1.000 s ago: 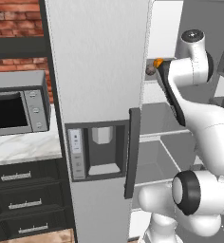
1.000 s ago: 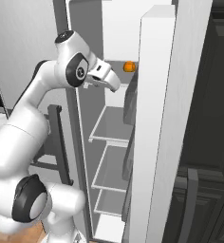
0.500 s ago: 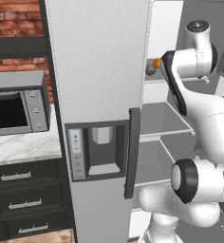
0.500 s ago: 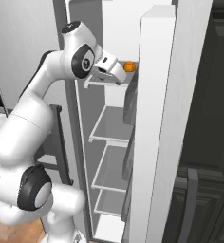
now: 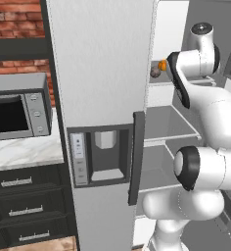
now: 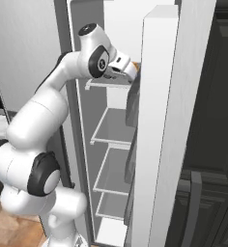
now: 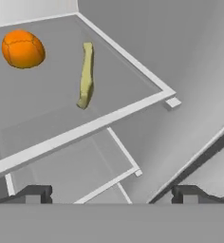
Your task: Pick the egg and butter from the fridge and place them by the bowl for mixing.
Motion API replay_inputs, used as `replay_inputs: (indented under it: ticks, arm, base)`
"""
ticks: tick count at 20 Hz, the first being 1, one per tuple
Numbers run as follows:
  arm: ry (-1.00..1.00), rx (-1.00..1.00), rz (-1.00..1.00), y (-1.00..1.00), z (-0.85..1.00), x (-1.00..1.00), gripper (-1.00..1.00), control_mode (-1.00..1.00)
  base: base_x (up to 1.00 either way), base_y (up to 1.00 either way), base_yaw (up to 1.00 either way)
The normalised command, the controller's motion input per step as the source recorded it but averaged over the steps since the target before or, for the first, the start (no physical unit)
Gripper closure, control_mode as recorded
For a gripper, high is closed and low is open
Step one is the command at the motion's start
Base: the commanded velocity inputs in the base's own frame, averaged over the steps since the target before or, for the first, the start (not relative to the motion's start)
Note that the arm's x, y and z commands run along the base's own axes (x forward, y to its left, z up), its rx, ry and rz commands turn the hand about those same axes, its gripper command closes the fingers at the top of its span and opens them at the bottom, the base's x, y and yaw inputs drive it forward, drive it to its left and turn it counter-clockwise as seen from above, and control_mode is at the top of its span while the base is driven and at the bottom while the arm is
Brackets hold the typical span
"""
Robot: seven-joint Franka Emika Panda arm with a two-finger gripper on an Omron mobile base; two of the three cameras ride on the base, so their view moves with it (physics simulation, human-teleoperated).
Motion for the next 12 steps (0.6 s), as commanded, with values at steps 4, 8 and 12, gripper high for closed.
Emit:
replay_inputs:
  ticks: [4,8,12]
  arm:
    - [0.0,0.0,0.0,-0.11,0.0,0.65,-1.0,-1.0]
    - [0.0,0.0,0.0,-0.12,0.0,0.6,-1.0,-1.0]
    - [0.0,0.0,0.0,-0.14,-0.01,0.56,-1.0,-1.0]
  base:
    - [0.0,0.0,0.0]
    - [0.0,0.0,0.0]
    - [0.0,0.0,0.0]
